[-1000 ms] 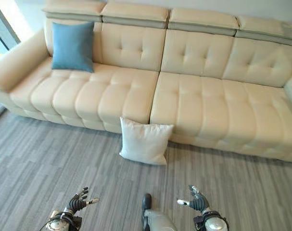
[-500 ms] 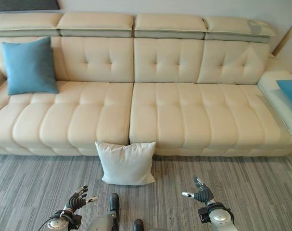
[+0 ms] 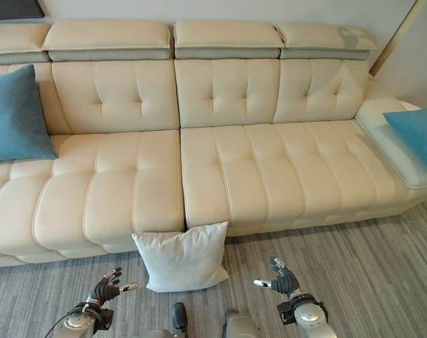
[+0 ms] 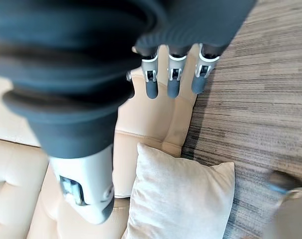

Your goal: Pick up all the scattered cushions and arrange them neatly on the sofa.

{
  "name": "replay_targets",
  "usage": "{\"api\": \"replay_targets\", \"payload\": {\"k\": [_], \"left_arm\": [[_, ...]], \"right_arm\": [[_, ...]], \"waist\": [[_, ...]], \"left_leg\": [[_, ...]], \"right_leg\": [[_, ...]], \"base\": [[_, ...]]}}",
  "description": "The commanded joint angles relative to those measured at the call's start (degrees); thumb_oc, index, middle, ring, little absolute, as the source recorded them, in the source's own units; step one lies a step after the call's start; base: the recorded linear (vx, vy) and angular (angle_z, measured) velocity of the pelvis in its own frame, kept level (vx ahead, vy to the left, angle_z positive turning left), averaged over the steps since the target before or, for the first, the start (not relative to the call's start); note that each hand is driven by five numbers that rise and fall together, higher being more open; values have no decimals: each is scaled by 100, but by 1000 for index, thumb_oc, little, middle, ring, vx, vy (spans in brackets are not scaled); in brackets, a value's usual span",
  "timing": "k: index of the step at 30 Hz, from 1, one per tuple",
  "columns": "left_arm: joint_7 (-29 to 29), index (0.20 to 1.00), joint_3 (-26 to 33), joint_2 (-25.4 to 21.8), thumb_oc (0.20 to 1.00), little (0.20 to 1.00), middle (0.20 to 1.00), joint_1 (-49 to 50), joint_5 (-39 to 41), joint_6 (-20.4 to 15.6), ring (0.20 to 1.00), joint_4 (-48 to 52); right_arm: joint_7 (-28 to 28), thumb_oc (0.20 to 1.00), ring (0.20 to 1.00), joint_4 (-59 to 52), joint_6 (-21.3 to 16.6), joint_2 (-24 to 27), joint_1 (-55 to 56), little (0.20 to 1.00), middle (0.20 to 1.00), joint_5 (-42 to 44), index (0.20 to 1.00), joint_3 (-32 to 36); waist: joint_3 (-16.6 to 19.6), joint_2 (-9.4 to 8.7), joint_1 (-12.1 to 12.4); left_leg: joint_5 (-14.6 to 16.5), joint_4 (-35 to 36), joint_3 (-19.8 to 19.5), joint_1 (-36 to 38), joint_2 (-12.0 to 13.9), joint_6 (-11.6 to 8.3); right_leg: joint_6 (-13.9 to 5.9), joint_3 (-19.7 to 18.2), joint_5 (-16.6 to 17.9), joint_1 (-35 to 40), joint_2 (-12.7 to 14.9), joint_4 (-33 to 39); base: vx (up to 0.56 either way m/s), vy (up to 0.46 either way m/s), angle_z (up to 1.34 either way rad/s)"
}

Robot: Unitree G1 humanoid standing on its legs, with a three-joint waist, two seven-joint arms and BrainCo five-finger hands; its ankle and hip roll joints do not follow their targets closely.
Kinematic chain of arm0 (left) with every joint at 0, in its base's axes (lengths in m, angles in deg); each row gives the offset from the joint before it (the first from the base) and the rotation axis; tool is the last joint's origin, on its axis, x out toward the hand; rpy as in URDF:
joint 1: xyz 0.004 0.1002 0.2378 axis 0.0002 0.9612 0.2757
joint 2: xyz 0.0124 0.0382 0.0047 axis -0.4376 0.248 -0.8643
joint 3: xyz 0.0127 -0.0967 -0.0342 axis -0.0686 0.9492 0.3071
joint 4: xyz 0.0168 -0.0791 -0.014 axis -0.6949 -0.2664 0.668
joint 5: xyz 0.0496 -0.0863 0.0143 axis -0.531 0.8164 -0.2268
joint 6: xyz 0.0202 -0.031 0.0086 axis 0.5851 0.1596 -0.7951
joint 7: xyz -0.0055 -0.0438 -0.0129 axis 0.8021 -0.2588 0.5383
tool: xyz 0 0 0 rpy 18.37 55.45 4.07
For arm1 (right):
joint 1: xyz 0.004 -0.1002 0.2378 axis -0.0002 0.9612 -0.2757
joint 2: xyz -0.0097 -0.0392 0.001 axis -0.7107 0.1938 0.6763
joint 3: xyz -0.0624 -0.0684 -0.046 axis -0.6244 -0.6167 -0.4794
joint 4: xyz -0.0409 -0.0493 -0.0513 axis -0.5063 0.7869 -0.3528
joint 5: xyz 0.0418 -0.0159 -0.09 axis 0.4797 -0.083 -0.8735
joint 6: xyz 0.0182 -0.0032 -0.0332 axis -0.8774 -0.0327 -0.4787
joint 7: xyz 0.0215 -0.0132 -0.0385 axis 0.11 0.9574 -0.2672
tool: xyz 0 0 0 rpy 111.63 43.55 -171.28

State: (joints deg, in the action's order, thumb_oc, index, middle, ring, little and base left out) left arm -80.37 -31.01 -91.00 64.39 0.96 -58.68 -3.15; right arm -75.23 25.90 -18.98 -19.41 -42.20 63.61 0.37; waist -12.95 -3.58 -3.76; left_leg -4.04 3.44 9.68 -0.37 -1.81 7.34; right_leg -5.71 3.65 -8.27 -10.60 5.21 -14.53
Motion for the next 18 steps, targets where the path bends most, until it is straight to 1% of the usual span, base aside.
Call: {"api": "replay_targets", "payload": {"k": [1, 2, 4, 5, 7, 8, 9, 10, 11, 12, 14, 15, 16, 17, 18], "left_arm": [[40, 1000, 57, -142, 1000, 1000, 1000, 25, -54, -151, 1000, 149], [30, 1000, 66, -148, 1000, 1000, 1000, 39, -52, -164, 1000, 130], [14, 1000, 77, -151, 1000, 1000, 1000, 63, -25, -167, 1000, 151], [14, 1000, 77, -151, 1000, 1000, 1000, 64, -24, -166, 1000, 152], [14, 1000, 68, -168, 1000, 1000, 1000, 38, 2, -166, 1000, 194], [31, 1000, 73, -137, 1000, 1000, 1000, 3, 44, -165, 1000, 156], [50, 1000, 69, -124, 1000, 1000, 1000, -30, 58, -160, 1000, 118], [50, 1000, 69, -124, 1000, 1000, 1000, -33, 58, -161, 1000, 117], [87, 1000, 76, -142, 1000, 1000, 1000, -72, 101, -179, 1000, 104], [87, 1000, 77, -142, 1000, 1000, 1000, -72, 101, -180, 1000, 104], [189, 1000, 68, -195, 1000, 1000, 1000, -167, 142, -199, 1000, 134], [211, 1000, 75, -260, 1000, 1000, 1000, -266, 196, -216, 1000, 138], [211, 1000, 76, -260, 1000, 1000, 1000, -268, 196, -216, 1000, 136], [260, 1000, 43, -326, 1000, 1000, 1000, -430, 259, -239, 1000, 149], [328, 1000, 14, -392, 1000, 1000, 1000, -572, 311, -270, 1000, 190]], "right_arm": [[-74, 1000, 1000, -61, -184, 150, -123, 1000, 1000, 2, 1000, 135], [-68, 1000, 1000, -51, -207, 168, -82, 1000, 1000, 37, 1000, 173], [-103, 1000, 1000, -69, -228, 222, -15, 1000, 1000, 104, 1000, 246], [-102, 1000, 1000, -69, -229, 223, -14, 1000, 1000, 104, 1000, 246], [-132, 1000, 1000, -117, -232, 314, -22, 1000, 1000, 150, 1000, 281], [-152, 1000, 1000, -108, -226, 354, -85, 1000, 1000, 176, 1000, 244], [-177, 1000, 1000, -78, -224, 367, -126, 1000, 1000, 152, 1000, 222], [-177, 1000, 1000, -76, -225, 367, -129, 1000, 1000, 152, 1000, 222], [-227, 1000, 1000, -28, -204, 398, -228, 1000, 1000, 58, 1000, 140], [-228, 1000, 1000, -27, -204, 397, -230, 1000, 1000, 58, 1000, 139], [-291, 1000, 1000, 28, -209, 427, -371, 1000, 1000, -61, 1000, 46], [-340, 1000, 1000, 109, -182, 421, -478, 1000, 1000, -155, 1000, 17], [-341, 1000, 1000, 111, -183, 420, -481, 1000, 1000, -156, 1000, 16], [-420, 1000, 1000, 224, -160, 425, -636, 1000, 1000, -172, 1000, -6], [-487, 1000, 1000, 317, -141, 414, -828, 1000, 1000, -169, 1000, -65]], "waist": [[16, -84, 29], [37, -94, 35], [58, -106, 62], [58, -103, 53], [-66, -119, 90], [-115, -91, 121], [-146, -78, 144], [-149, -77, 142], [-153, -74, 194], [-155, -77, 195], [-160, -16, 244], [-169, 68, 242], [-166, 67, 241], [-277, 66, 237], [-369, 65, 246]], "left_leg": [[919, -896, -125, 66, 48, -747], [918, -934, -169, 51, 49, -822], [880, -1184, -176, -55, 92, -987], [889, -1202, -186, -64, 95, -989], [629, -2096, -305, -534, 198, -1233], [695, -2211, -393, -636, 260, -1242], [726, -2188, -437, -710, 315, -1227], [730, -2196, -440, -713, 316, -1227], [802, -1902, -518, -791, 429, -1187], [800, -1896, -515, -785, 426, -1186], [638, -1416, -688, -818, 526, -1199], [580, -1128, -709, -720, 574, -1178], [577, -1125, -709, -723, 573, -1178], [566, -1229, -693, -879, 567, -1176], [581, -1379, -670, -1094, 542, -1153]], "right_leg": [[-102, 88, 621, 471, -167, 486], [-73, 45, 603, 566, -204, 596], [9, 131, 594, 795, -169, 857], [11, 142, 597, 802, -171, 865], [144, 144, 603, 884, -165, 926], [205, 160, 518, 975, -170, 978], [212, 169, 474, 982, -158, 960], [212, 171, 471, 982, -159, 957], [194, 144, 398, 967, -128, 929], [193, 142, 395, 968, -125, 926], [147, 140, 297, 919, -147, 871], [120, 165, 183, 774, -137, 663], [120, 164, 178, 765, -136, 654], [133, 176, 156, 551, -62, 411], [142, 105, 147, 248, -13, 119]], "base": [[82, -120, 45], [104, -166, 52], [43, -130, 32], [-6, -111, 37], [-39, -101, 55], [-17, -46, 42], [14, -8, 36], [54, 55, 19], [51, 44, 13], [83, 70, -5], [88, 116, -1], [72, 134, -2], [-15, 135, -3], [-102, 104, -5], [-238, 228, -8]]}}
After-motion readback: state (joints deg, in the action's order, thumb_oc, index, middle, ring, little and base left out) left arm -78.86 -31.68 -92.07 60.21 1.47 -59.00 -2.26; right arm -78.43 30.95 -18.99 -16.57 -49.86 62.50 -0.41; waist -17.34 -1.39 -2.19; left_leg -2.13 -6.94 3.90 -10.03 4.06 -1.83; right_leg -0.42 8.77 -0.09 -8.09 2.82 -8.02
